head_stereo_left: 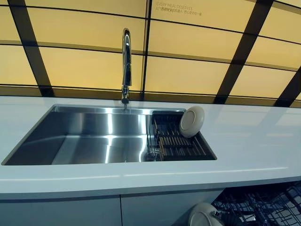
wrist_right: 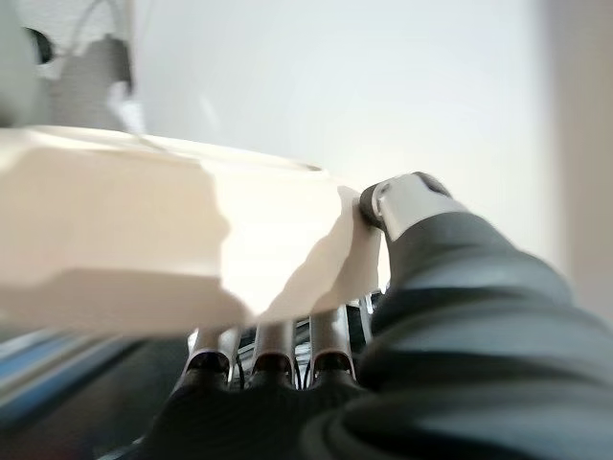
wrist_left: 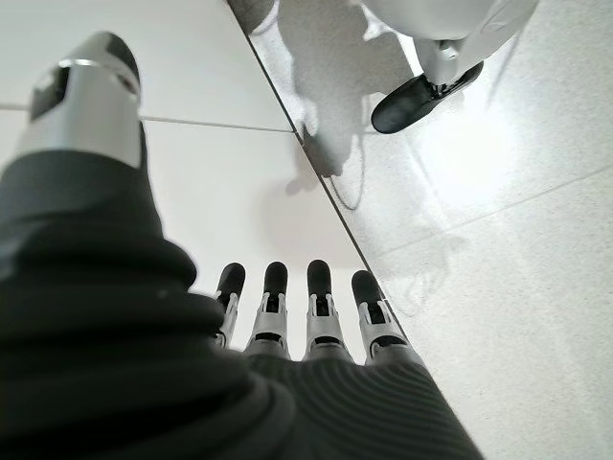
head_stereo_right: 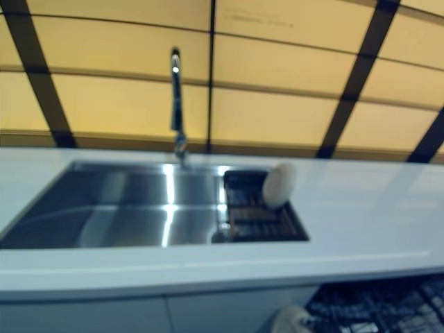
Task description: Take plates into dishwasher
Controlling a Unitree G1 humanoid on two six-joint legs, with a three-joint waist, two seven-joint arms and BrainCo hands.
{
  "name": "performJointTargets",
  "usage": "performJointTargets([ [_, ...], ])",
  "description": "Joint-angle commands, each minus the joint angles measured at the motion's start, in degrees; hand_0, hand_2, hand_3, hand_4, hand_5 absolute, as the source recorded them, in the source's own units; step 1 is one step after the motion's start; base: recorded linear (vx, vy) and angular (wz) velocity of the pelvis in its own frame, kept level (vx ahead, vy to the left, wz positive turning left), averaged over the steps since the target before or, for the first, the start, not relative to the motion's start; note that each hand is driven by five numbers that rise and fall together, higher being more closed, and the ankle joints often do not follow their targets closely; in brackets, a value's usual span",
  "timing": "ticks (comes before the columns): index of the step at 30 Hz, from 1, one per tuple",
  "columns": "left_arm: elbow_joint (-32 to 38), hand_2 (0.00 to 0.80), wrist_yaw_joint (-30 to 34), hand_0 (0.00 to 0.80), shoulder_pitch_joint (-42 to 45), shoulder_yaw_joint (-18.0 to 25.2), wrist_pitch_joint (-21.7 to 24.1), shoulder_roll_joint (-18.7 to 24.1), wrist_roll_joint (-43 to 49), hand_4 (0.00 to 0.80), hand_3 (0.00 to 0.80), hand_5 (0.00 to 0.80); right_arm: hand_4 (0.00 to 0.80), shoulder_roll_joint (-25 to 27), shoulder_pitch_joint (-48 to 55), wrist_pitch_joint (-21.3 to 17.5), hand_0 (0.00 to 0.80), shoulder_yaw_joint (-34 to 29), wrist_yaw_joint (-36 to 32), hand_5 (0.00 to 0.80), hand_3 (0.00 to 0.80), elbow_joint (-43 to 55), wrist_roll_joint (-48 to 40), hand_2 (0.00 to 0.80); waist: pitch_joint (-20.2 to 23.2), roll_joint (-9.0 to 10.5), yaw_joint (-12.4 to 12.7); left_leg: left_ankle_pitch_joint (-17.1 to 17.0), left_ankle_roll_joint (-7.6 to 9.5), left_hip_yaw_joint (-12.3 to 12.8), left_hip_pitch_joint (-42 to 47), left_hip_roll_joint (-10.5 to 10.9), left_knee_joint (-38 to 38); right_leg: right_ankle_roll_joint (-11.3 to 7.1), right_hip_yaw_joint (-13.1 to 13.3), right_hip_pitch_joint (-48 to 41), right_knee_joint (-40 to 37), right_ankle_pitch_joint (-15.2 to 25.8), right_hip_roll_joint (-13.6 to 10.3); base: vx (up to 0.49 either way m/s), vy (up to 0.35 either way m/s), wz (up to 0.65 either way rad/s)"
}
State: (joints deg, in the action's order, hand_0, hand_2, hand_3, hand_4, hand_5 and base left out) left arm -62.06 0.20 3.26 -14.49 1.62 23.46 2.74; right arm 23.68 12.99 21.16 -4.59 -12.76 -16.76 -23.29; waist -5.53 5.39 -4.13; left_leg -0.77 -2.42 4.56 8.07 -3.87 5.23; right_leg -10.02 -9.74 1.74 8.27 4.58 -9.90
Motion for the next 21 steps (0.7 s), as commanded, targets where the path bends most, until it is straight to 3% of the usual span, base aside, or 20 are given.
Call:
performJointTargets([
  [1, 0.95, 0.000, -0.48, 0.000, -1.02, 2.92, 1.66, 1.78, -0.05, 0.000, 0.000, 0.000, 0.800, 4.43, -4.00, -4.70, 0.800, -5.88, -3.02, 0.800, 0.800, 8.46, -2.32, 0.800, -1.62, -0.50, -1.25, 2.59, 3.29, 0.93, 0.61, 2.20, -0.43, -4.07, 3.73, 2.47, 4.23, 9.90, -5.34, -0.025, 0.014, -0.03],
  [6, -1.55, 0.000, -1.31, 0.000, -0.27, 3.98, 4.10, 1.52, -1.81, 0.000, 0.000, 0.000, 0.800, 7.69, -0.12, -6.63, 0.800, -12.28, -3.98, 0.800, 0.800, 17.10, -3.87, 0.800, -1.57, -0.27, -3.54, 2.66, 3.07, 2.42, 0.86, 1.85, -0.44, -4.11, 4.94, 3.04, 4.27, 9.86, -4.85, -0.020, 0.028, -0.17],
  [14, -3.58, 0.000, -2.14, 0.000, 0.89, 4.49, 6.82, 0.83, -3.11, 0.000, 0.000, 0.000, 0.800, 7.99, 5.67, -10.80, 0.800, -18.20, -3.40, 0.800, 0.800, 27.78, -6.43, 0.800, -1.15, -0.11, -6.28, 2.81, 3.05, 4.77, 1.26, 1.50, -0.47, -4.00, 6.68, 3.52, 3.65, 10.42, -4.53, -0.016, 0.036, -0.20],
  [21, -4.59, 0.000, -2.92, 0.000, -0.42, 3.05, 7.29, 0.53, -3.34, 0.000, 0.000, 0.000, 0.800, 9.22, 4.14, -13.22, 0.800, -21.13, 4.03, 0.800, 0.800, 32.84, -9.11, 0.800, -0.69, -0.06, -7.48, 3.17, 3.11, 6.15, 1.41, 1.73, -0.63, -3.88, 7.90, 4.20, 3.53, 11.73, -4.83, -0.017, 0.040, -0.14],
])
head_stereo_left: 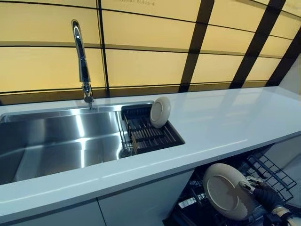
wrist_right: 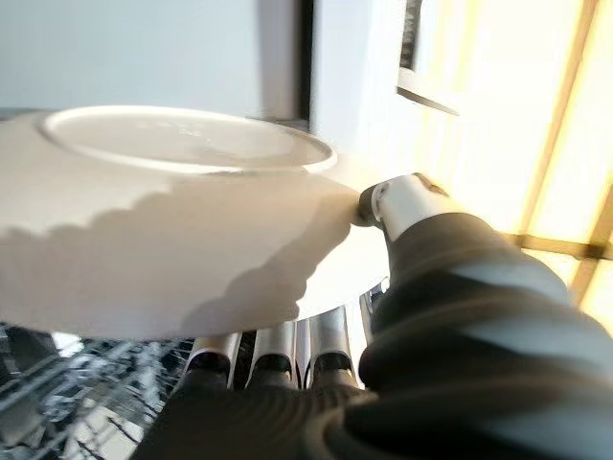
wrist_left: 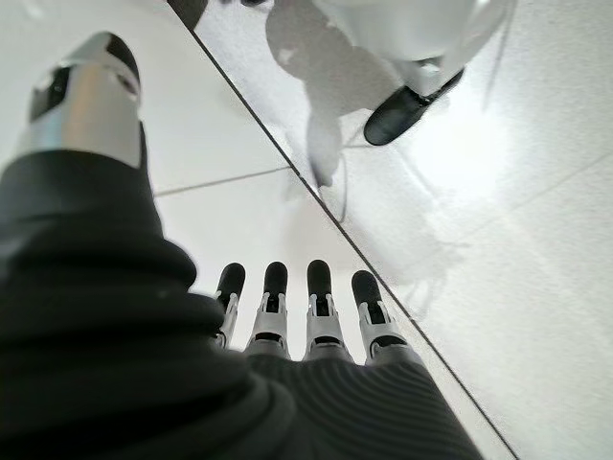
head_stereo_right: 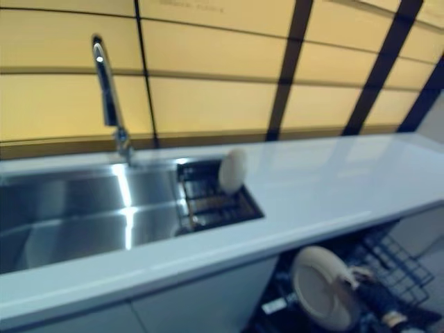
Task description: Take plates into dishwasher
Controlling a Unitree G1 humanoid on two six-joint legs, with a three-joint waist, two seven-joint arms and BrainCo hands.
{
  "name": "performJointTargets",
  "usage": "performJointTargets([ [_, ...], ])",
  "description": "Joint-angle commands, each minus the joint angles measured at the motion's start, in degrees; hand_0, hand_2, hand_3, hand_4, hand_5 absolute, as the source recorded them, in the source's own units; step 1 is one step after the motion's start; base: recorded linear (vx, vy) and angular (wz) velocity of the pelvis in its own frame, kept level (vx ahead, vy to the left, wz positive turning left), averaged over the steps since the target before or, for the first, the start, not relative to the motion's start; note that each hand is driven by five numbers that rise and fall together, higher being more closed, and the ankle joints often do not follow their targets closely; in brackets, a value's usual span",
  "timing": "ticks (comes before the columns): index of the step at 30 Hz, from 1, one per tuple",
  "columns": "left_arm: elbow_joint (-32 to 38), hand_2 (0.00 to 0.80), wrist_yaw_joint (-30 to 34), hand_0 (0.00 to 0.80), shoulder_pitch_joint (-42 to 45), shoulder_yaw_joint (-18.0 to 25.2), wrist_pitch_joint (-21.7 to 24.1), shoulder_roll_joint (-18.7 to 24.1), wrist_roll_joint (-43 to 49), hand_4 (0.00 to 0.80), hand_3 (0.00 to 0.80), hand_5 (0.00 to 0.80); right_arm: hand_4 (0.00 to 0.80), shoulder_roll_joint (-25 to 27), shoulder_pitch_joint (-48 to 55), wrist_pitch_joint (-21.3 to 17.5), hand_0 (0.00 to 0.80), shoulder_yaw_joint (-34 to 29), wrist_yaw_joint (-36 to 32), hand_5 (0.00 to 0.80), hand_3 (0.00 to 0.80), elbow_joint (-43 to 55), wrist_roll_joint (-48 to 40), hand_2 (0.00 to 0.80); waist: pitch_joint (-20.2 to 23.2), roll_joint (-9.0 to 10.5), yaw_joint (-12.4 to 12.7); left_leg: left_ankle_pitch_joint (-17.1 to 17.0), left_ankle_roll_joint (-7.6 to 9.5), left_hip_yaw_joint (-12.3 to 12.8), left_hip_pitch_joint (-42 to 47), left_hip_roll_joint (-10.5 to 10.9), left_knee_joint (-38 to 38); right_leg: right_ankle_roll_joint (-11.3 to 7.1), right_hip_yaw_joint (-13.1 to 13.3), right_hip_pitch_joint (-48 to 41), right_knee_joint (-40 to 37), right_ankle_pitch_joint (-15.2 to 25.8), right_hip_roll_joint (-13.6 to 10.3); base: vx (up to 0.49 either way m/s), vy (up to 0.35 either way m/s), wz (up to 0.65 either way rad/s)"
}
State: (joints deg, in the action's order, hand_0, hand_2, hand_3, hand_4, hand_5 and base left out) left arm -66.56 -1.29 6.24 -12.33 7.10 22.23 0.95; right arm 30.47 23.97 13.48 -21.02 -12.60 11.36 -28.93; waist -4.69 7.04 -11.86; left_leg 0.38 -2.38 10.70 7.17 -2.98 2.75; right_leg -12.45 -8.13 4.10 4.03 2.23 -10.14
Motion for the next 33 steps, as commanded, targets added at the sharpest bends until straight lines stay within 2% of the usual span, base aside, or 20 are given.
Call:
performJointTargets([
  [1, -0.13, 0.000, -1.51, 0.000, -3.56, 0.66, 1.89, 1.76, -1.74, 0.000, 0.000, 0.000, 0.800, 2.82, -6.82, -5.75, 0.800, -5.46, 5.47, 0.800, 0.800, 5.50, -3.51, 0.800, -1.52, -1.81, -0.02, 2.00, 3.12, 0.11, 2.27, 0.89, 1.75, -1.35, 6.62, 2.12, 8.04, 14.30, -4.64, -0.030, 0.065, -0.11],
  [12, -0.83, 0.000, -1.46, 0.000, -4.77, -0.26, 1.37, 1.45, -2.83, 0.000, 0.000, 0.000, 0.800, 5.10, -7.33, -8.26, 0.800, -9.26, 15.19, 0.800, 0.800, 6.17, -4.35, 0.800, -0.75, -1.92, -1.12, 2.35, 3.13, 1.47, 2.48, 1.09, 1.60, -0.94, 8.00, 2.36, 7.58, 15.36, -4.73, -0.007, 0.021, -0.06],
  [18, -1.91, 0.000, -1.48, 0.000, -4.87, 0.22, 1.39, 1.64, -3.17, 0.000, 0.000, 0.000, 0.800, 7.42, -7.51, -8.19, 0.800, -11.88, 17.35, 0.800, 0.800, 4.46, -4.88, 0.800, -0.22, -1.83, -1.49, 2.56, 2.90, 2.19, 2.60, 1.12, 1.68, -0.86, 8.22, 2.21, 6.79, 15.37, -4.63, 0.004, -0.003, -0.16],
  [24, -2.02, 0.000, -1.22, 0.000, -4.39, 0.99, 1.19, 1.93, -3.00, 0.000, 0.000, 0.000, 0.800, 7.74, -6.63, -4.67, 0.800, -12.61, 14.79, 0.800, 0.800, 1.58, -5.80, 0.800, 0.12, -1.79, -1.47, 2.41, 2.70, 2.75, 2.36, 1.04, 1.81, -0.85, 7.92, 1.85, 5.81, 15.15, -4.37, -0.002, -0.026, -0.12],
  [33, -1.64, 0.000, -1.65, 0.000, -4.11, 0.83, 1.15, 1.65, -2.18, 0.000, 0.000, 0.000, 0.800, 5.53, -6.03, 1.35, 0.800, -7.45, 7.14, 0.800, 0.800, -5.40, -6.78, 0.800, 0.33, -1.27, -0.47, 1.98, 2.49, 2.60, 1.80, 0.62, 1.90, -0.95, 6.84, 0.65, 4.34, 14.13, -3.95, -0.007, -0.063, -0.01],
])
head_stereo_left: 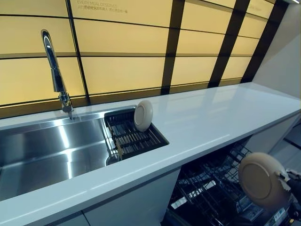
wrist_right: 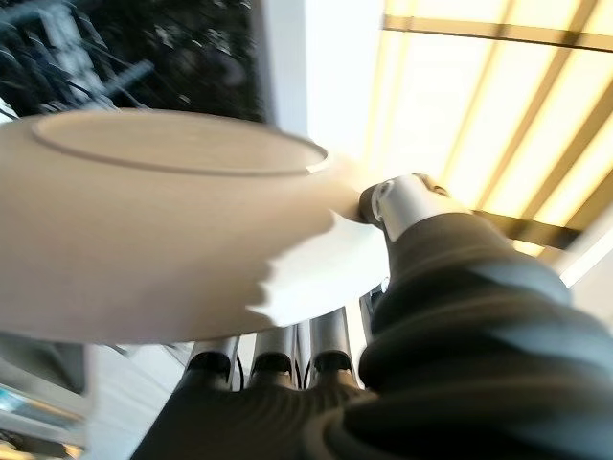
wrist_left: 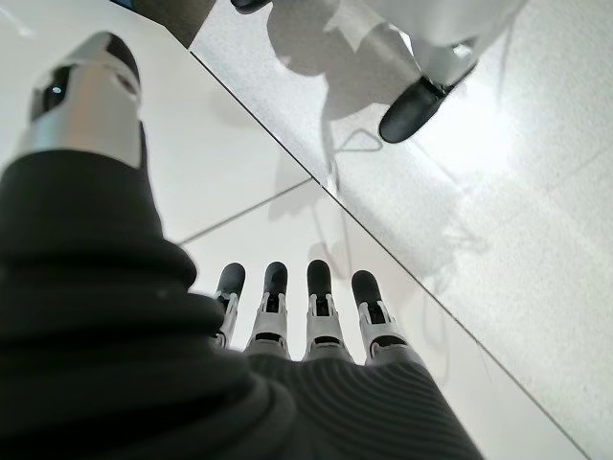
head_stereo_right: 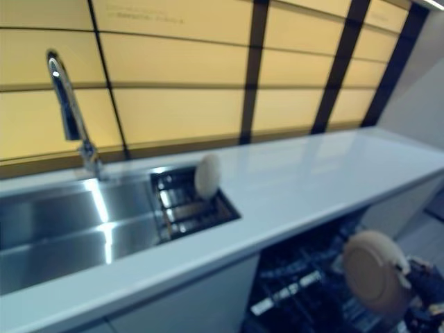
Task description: Take plates into dishwasher
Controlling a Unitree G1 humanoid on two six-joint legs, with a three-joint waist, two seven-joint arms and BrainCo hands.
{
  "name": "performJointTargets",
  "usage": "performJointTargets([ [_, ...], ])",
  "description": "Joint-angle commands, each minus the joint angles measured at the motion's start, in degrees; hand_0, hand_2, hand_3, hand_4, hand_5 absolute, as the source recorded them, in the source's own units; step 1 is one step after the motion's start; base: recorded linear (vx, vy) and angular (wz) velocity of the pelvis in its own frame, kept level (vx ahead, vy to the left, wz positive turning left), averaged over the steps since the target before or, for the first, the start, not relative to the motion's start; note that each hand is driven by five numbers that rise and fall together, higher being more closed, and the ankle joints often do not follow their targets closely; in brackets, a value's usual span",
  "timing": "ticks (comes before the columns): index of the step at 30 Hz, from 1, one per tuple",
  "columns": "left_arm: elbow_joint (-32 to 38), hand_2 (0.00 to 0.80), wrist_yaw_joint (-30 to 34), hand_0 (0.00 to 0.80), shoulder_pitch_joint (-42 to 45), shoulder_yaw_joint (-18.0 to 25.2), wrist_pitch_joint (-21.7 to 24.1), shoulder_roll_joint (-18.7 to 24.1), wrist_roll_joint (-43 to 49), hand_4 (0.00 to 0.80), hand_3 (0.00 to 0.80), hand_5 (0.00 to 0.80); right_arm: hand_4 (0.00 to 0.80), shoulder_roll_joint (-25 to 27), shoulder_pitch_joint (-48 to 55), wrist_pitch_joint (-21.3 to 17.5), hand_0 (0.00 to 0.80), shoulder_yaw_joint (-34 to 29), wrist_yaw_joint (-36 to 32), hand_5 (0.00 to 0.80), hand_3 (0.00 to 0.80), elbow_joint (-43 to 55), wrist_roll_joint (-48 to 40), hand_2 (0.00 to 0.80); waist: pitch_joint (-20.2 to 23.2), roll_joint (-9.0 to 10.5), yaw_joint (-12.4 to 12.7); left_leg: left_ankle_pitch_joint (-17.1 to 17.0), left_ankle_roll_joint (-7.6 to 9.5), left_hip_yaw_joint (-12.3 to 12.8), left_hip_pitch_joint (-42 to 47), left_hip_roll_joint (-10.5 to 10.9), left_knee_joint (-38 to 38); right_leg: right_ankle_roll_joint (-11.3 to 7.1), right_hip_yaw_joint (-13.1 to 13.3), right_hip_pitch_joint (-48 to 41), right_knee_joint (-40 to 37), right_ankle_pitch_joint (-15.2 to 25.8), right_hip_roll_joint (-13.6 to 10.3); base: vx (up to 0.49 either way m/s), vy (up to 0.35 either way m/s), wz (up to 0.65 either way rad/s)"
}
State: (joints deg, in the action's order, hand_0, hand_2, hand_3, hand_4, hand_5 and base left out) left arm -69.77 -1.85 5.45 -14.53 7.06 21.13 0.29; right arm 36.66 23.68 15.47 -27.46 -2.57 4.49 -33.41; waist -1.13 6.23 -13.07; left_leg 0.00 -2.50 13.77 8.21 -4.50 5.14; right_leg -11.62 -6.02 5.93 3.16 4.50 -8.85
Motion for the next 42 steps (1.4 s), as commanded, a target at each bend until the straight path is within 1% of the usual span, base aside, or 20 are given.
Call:
performJointTargets([
  [1, 1.75, 0.000, -1.14, 0.000, -3.34, 2.92, 1.14, 2.78, -1.43, 0.000, 0.000, 0.000, 0.800, -1.05, -5.74, -0.51, 0.800, -0.06, -3.72, 0.800, 0.800, 0.02, -1.78, 0.800, -3.17, -0.37, 0.97, 2.31, 2.54, -0.62, 0.67, 2.06, -0.50, -1.80, 4.55, -1.37, 5.07, 11.69, -5.15, 0.002, -0.064, 0.07],
  [5, 1.89, 0.000, -1.02, 0.000, -3.96, 2.65, 0.75, 2.86, -0.85, 0.000, 0.000, 0.000, 0.800, -1.97, -6.44, 0.15, 0.800, 2.01, -5.03, 0.800, 0.800, -4.90, -1.62, 0.800, -3.12, -0.18, 1.70, 2.17, 2.51, -0.99, 0.54, 1.87, -0.49, -1.88, 3.76, -1.79, 4.87, 11.40, -5.08, 0.014, -0.073, 0.15],
  [10, 1.73, 0.000, -1.10, 0.000, -4.66, 2.05, 0.14, 3.25, 0.02, 0.000, 0.000, 0.000, 0.800, -3.09, -8.27, -0.72, 0.800, 4.16, -4.88, 0.800, 0.800, -10.91, -0.98, 0.800, -3.37, -0.05, 2.65, 2.01, 2.48, -1.56, 0.23, 1.83, -0.66, -1.97, 2.85, -1.97, 4.95, 11.31, -5.10, 0.013, -0.055, 0.11],
  [16, 2.06, 0.000, -0.64, 0.000, -4.70, 2.40, -0.12, 4.10, 0.75, 0.000, 0.000, 0.000, 0.800, -2.23, -8.86, -0.37, 0.800, 4.72, -5.70, 0.800, 0.800, -13.50, 1.05, 0.800, -3.63, 0.02, 3.06, 1.82, 2.40, -1.90, 0.08, 1.65, -0.76, -2.01, 2.55, -1.99, 4.94, 11.17, -4.89, 0.010, -0.050, 0.03],
  [21, 2.74, 0.000, -0.14, 0.000, -4.72, 2.36, -0.07, 4.67, 0.78, 0.000, 0.000, 0.000, 0.800, 0.32, -9.57, 0.45, 0.800, 4.20, -6.29, 0.800, 0.800, -15.26, 3.49, 0.800, -3.95, 0.18, 3.47, 1.77, 2.32, -2.19, 0.03, 1.49, -0.87, -2.03, 2.26, -2.28, 4.82, 11.10, -4.67, 0.005, -0.044, 0.03],
  [24, 3.32, 0.000, 0.06, 0.000, -4.62, 2.33, -0.43, 4.84, 0.99, 0.000, 0.000, 0.000, 0.800, 2.22, -10.09, 1.67, 0.800, 3.49, -6.78, 0.800, 0.800, -15.82, 5.65, 0.800, -4.08, 0.34, 3.71, 1.75, 2.25, -2.27, -0.07, 1.41, -0.97, -2.05, 2.17, -2.31, 4.87, 11.03, -4.49, -0.005, -0.034, 0.05],
  [25, 3.55, 0.000, 0.22, 0.000, -4.49, 2.56, -0.54, 4.99, 1.29, 0.000, 0.000, 0.000, 0.800, 3.45, -10.38, 2.74, 0.800, 3.28, -7.47, 0.800, 0.800, -16.09, 7.26, 0.800, -4.15, 0.47, 3.89, 1.69, 2.19, -2.29, -0.09, 1.28, -0.97, -2.08, 2.16, -2.32, 4.80, 10.98, -4.35, -0.007, -0.034, 0.05],
  [28, 3.65, 0.000, 0.46, 0.000, -4.33, 2.69, -0.50, 5.12, 1.60, 0.000, 0.000, 0.000, 0.800, 4.76, -10.60, 3.54, 0.800, 3.19, -8.53, 0.800, 0.800, -16.63, 8.93, 0.800, -4.15, 0.60, 4.11, 1.63, 2.09, -2.27, -0.16, 1.15, -1.02, -2.09, 2.08, -2.47, 4.64, 10.94, -4.25, -0.003, -0.012, 0.01],
  [33, 3.81, 0.000, 0.75, 0.000, -4.60, 2.46, -0.53, 5.08, 2.18, 0.000, 0.000, 0.000, 0.800, 8.37, -12.08, 4.71, 0.800, 5.10, -10.84, 0.800, 0.800, -18.08, 17.08, 0.800, -4.01, 1.07, 5.02, 1.45, 1.88, -2.34, -0.31, 0.86, -1.02, -1.96, 1.60, -2.92, 4.13, 10.66, -3.92, 0.000, 0.000, 0.00],
  [35, 3.95, 0.000, 0.66, 0.000, -4.67, 2.31, -0.59, 4.95, 2.17, 0.000, 0.000, 0.000, 0.800, 8.98, -12.51, 4.97, 0.800, 5.67, -10.87, 0.800, 0.800, -18.12, 18.53, 0.800, -4.00, 1.14, 5.23, 1.39, 1.86, -2.42, -0.31, 0.84, -0.98, -1.97, 1.43, -2.95, 4.04, 10.68, -3.90, 0.000, 0.000, 0.00],
  [36, 4.11, 0.000, 0.72, 0.000, -4.81, 2.27, -0.77, 4.85, 2.20, 0.000, 0.000, 0.000, 0.800, 9.92, -13.09, 5.08, 0.800, 6.40, -10.98, 0.800, 0.800, -18.08, 22.36, 0.800, -3.99, 1.25, 5.52, 1.36, 1.79, -2.41, -0.35, 0.73, -1.02, -1.96, 1.22, -3.03, 4.01, 10.58, -3.86, 0.000, 0.000, 0.00],
  [38, 4.20, 0.000, 0.85, 0.000, -4.94, 2.16, -0.94, 4.80, 2.31, 0.000, 0.000, 0.000, 0.800, 10.66, -13.50, 4.73, 0.800, 6.96, -10.72, 0.800, 0.800, -18.15, 23.99, 0.800, -3.95, 1.30, 5.76, 1.30, 1.76, -2.51, -0.38, 0.64, -0.99, -1.97, 1.01, -3.18, 3.91, 10.52, -3.82, 0.000, 0.000, 0.00],
  [40, 4.15, 0.000, 1.00, 0.000, -5.02, 2.38, -1.03, 4.70, 2.53, 0.000, 0.000, 0.000, 0.800, 11.89, -14.17, 3.78, 0.800, 7.80, -10.00, 0.800, 0.800, -17.71, 30.84, 0.800, -3.91, 1.41, 6.11, 1.27, 1.69, -2.61, -0.54, 0.58, -1.00, -1.89, 0.90, -3.33, 3.72, 10.22, -3.60, -0.004, -0.005, -0.06],
  [42, 4.20, 0.000, 0.93, 0.000, -5.02, 2.32, -1.16, 4.62, 2.41, 0.000, 0.000, 0.000, 0.800, 12.36, -14.14, 3.09, 0.800, 8.14, -9.55, 0.800, 0.800, -17.36, 32.84, 0.800, -3.95, 1.43, 6.16, 1.25, 1.72, -2.65, -0.62, 0.55, -1.00, -1.89, 0.87, -3.30, 3.76, 10.20, -3.57, -0.003, -0.002, -0.03],
])
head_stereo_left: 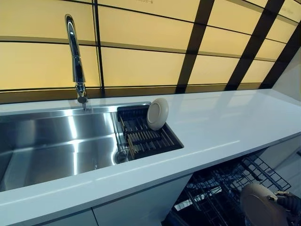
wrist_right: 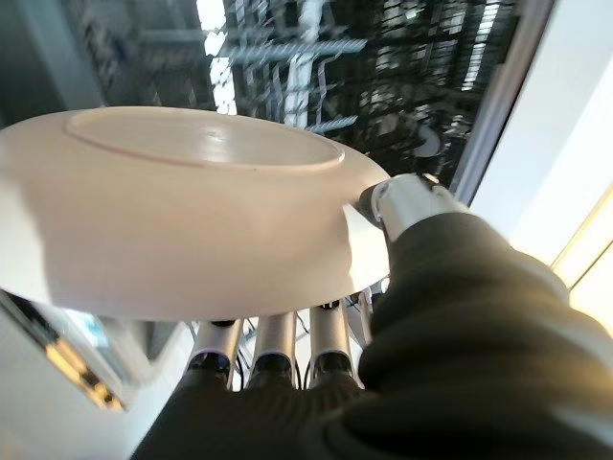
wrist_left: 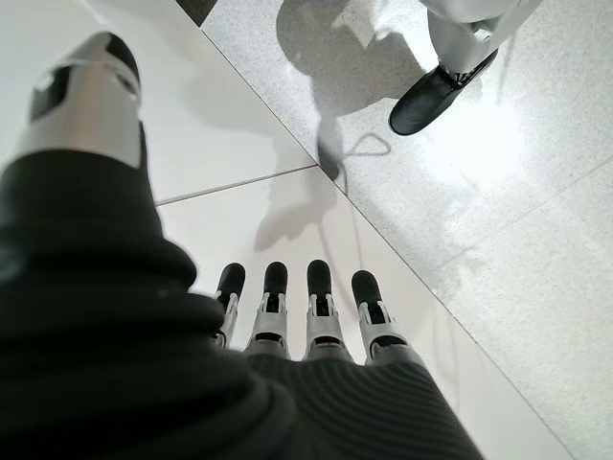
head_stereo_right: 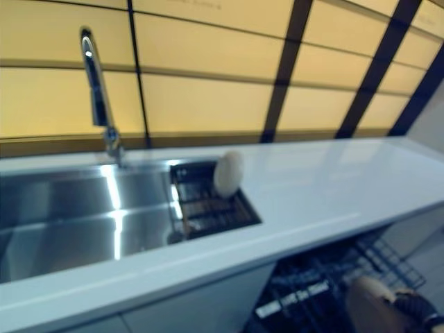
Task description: Take plates into dishwasher
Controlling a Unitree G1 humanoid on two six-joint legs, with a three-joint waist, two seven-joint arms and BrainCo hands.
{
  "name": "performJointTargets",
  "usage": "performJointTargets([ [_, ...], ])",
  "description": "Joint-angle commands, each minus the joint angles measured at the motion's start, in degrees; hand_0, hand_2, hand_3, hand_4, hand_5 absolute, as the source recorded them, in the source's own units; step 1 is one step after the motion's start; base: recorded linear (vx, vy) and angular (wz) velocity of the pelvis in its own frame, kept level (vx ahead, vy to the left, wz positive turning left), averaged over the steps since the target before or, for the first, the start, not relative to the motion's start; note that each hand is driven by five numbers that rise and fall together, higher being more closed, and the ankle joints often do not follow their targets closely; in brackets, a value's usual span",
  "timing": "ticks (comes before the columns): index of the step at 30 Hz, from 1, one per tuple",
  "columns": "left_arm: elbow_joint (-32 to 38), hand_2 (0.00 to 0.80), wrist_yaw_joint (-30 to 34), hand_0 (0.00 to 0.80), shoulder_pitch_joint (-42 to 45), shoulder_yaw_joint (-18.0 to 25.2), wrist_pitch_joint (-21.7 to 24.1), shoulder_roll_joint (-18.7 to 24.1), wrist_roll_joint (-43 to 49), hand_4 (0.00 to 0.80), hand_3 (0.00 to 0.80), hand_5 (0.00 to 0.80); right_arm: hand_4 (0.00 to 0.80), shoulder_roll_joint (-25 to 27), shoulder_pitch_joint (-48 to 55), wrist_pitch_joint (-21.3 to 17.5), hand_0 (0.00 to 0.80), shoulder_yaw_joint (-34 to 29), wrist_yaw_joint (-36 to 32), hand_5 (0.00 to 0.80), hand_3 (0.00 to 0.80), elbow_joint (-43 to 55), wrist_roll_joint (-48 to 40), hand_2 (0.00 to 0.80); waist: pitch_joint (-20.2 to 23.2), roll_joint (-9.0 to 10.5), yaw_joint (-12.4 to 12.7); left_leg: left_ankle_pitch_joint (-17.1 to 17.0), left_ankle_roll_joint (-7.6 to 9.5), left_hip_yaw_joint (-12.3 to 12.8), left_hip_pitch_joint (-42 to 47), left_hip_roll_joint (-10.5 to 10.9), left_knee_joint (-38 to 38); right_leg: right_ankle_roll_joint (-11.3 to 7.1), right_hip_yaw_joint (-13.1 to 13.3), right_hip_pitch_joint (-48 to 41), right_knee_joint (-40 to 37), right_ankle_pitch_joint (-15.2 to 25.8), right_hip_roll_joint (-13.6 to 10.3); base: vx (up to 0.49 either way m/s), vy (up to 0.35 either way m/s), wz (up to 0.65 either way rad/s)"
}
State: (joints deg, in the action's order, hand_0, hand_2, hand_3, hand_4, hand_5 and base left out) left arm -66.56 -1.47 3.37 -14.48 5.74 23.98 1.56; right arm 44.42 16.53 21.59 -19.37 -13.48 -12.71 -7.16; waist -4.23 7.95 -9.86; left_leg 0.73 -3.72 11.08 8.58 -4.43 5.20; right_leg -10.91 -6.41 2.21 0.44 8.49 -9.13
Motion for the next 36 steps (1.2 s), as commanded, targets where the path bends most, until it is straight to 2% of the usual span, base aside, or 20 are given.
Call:
performJointTargets([
  [1, 1.01, 0.000, 0.54, 0.000, -2.82, 2.37, 0.16, 1.66, 1.23, 0.000, 0.000, 0.000, 0.800, 4.69, -6.99, -3.38, 0.800, 0.52, 1.29, 0.800, 0.800, 0.44, 9.01, 0.800, -0.91, -0.29, 3.06, 0.48, 2.93, -0.07, -1.03, 0.44, -1.06, -2.55, 1.24, 0.36, 6.49, 5.97, -3.25, 0.000, 0.000, 0.00],
  [4, 0.96, 0.000, 0.54, 0.000, -2.64, 2.71, 0.16, 1.41, 1.25, 0.000, 0.000, 0.000, 0.800, 3.75, -6.47, -4.19, 0.800, 1.31, 2.55, 0.800, 0.800, 1.91, 11.85, 0.800, -1.01, -0.56, 3.08, 0.40, 3.00, -0.18, -1.12, 0.49, -1.05, -2.47, 1.32, 0.30, 6.60, 5.71, -3.19, -0.001, 0.011, 0.01],
  [8, 1.20, 0.000, 0.46, 0.000, -2.40, 3.20, 0.06, 0.93, 1.29, 0.000, 0.000, 0.000, 0.800, -0.62, -5.57, -6.20, 0.800, 3.33, 6.23, 0.800, 0.800, 4.00, 16.87, 0.800, -1.35, -1.12, 2.86, 0.48, 3.19, -0.27, -1.07, 0.68, -1.10, -2.48, 1.40, 0.43, 6.86, 5.49, -3.32, 0.001, 0.036, 0.03],
  [14, 2.03, 0.000, 0.92, 0.000, -2.36, 3.53, -0.51, 0.92, 2.07, 0.000, 0.000, 0.000, 0.800, -3.02, -5.08, -7.50, 0.800, 4.74, 5.28, 0.800, 0.800, 4.48, 16.98, 0.800, -1.58, -1.43, 3.06, 0.67, 3.31, -0.35, -0.88, 0.83, -1.19, -2.56, 0.77, 0.11, 6.82, 5.31, -3.70, 0.003, 0.002, 0.02],
  [20, 3.22, 0.000, 1.06, 0.000, -2.78, 2.94, -1.33, 0.84, 1.60, 0.000, 0.000, 0.000, 0.800, -1.82, -8.27, -7.16, 0.800, 4.23, 6.17, 0.800, 0.800, 4.65, 12.60, 0.800, -1.51, -1.62, 3.52, 0.94, 3.17, -0.68, -0.47, 1.00, -1.18, -2.49, 0.19, -0.38, 6.25, 5.07, -3.80, 0.005, 0.002, 0.00],
  [28, 2.97, 0.000, 0.96, 0.000, -2.20, 2.72, -1.05, 0.46, 1.43, 0.000, 0.000, 0.000, 0.800, -0.47, -11.45, -4.13, 0.800, 2.09, 7.50, 0.800, 0.800, 6.68, 6.98, 0.800, -1.19, -2.02, 3.76, 1.19, 3.13, -0.78, -0.22, 1.04, -1.24, -2.35, 0.16, 0.15, 7.04, 4.98, -3.99, 0.004, 0.005, -0.01],
  [36, 1.47, 0.000, 0.66, 0.000, -2.25, 2.00, -0.18, -0.17, 1.70, 0.000, 0.000, 0.000, 0.800, -5.86, -13.22, 0.80, 0.800, 3.84, 4.65, 0.800, 0.800, 6.93, -9.39, 0.800, -0.62, -2.28, 4.15, 1.32, 3.14, -0.66, 0.11, 1.21, -1.29, -2.21, -0.67, -0.30, 6.72, 4.66, -4.45, 0.018, -0.001, 0.01],
])
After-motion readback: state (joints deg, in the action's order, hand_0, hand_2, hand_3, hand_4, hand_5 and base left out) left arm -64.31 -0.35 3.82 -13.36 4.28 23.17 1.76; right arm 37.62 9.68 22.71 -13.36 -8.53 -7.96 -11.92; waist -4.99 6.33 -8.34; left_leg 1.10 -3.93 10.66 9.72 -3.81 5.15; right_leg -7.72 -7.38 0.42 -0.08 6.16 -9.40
